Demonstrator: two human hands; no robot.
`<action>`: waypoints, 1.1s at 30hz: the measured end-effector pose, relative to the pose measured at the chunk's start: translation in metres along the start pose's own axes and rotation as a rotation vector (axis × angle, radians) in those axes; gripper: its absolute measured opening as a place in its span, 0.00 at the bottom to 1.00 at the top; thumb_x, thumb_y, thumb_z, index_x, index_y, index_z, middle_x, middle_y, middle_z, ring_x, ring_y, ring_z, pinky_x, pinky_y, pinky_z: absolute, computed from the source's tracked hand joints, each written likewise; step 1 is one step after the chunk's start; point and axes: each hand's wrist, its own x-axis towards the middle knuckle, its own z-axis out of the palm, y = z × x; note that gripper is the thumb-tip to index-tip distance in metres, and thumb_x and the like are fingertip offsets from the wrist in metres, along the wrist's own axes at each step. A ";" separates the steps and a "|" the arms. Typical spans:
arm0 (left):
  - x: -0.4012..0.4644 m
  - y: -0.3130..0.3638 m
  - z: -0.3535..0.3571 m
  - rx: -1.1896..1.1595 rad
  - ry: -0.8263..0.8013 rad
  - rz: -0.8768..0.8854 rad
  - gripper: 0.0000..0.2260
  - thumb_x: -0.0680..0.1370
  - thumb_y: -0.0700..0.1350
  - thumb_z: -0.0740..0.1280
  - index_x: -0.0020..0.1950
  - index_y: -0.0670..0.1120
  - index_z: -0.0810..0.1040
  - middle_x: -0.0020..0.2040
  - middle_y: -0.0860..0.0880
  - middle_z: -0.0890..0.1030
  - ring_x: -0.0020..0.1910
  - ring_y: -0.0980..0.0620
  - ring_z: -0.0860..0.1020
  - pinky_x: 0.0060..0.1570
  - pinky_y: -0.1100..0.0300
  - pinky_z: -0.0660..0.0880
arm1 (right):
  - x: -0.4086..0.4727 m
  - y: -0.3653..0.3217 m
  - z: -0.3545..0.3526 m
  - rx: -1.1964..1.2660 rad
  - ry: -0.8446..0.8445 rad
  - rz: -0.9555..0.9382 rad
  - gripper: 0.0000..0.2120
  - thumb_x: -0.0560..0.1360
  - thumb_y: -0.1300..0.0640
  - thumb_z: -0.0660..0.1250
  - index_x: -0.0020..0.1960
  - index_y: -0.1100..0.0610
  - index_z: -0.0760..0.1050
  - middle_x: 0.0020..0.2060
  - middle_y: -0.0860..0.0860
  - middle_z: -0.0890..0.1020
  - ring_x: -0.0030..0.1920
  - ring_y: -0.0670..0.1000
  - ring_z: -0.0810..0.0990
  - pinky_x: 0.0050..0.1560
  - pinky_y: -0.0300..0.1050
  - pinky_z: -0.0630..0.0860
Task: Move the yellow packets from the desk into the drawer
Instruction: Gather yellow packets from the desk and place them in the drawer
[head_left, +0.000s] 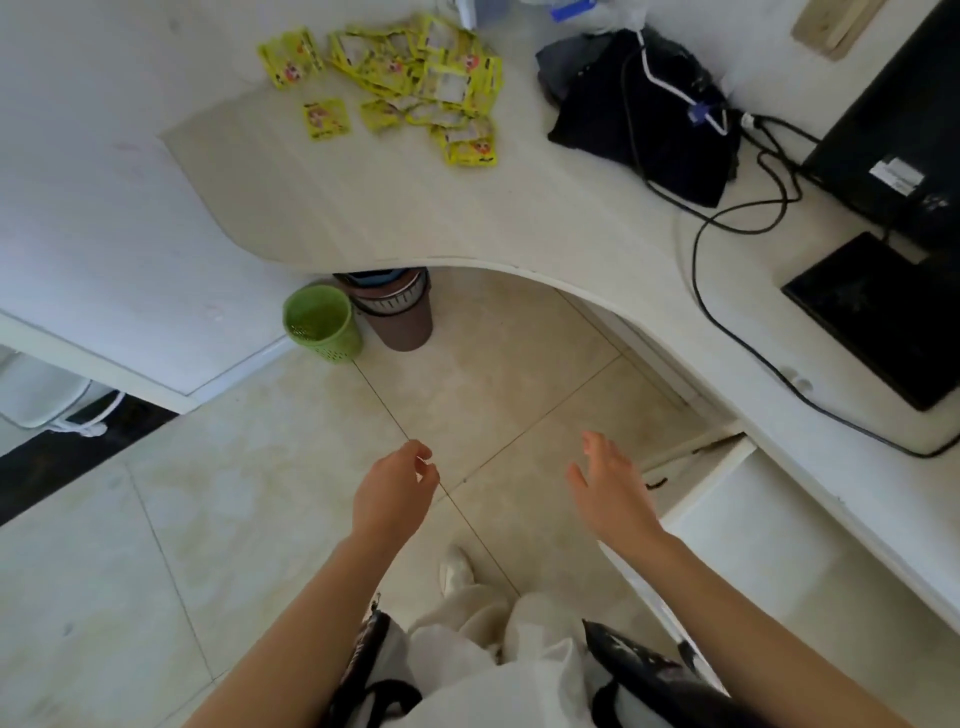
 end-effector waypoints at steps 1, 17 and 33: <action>0.014 -0.002 -0.010 0.009 0.013 0.005 0.10 0.79 0.48 0.62 0.59 0.51 0.76 0.44 0.57 0.77 0.45 0.53 0.77 0.43 0.57 0.75 | 0.012 -0.011 -0.001 -0.008 0.002 -0.003 0.24 0.80 0.51 0.55 0.74 0.57 0.58 0.69 0.53 0.69 0.66 0.53 0.70 0.60 0.50 0.73; 0.231 0.057 -0.090 0.060 0.112 0.041 0.11 0.78 0.48 0.62 0.59 0.50 0.76 0.47 0.56 0.78 0.46 0.54 0.76 0.43 0.59 0.71 | 0.245 -0.129 -0.086 -0.124 0.085 -0.144 0.21 0.79 0.53 0.58 0.71 0.57 0.64 0.66 0.55 0.73 0.66 0.57 0.70 0.62 0.52 0.71; 0.392 0.071 -0.156 0.050 0.154 -0.081 0.10 0.78 0.48 0.62 0.58 0.49 0.78 0.52 0.53 0.82 0.52 0.51 0.77 0.48 0.56 0.75 | 0.415 -0.221 -0.130 -0.142 -0.042 -0.168 0.21 0.80 0.50 0.57 0.70 0.56 0.65 0.66 0.54 0.72 0.65 0.56 0.71 0.61 0.52 0.72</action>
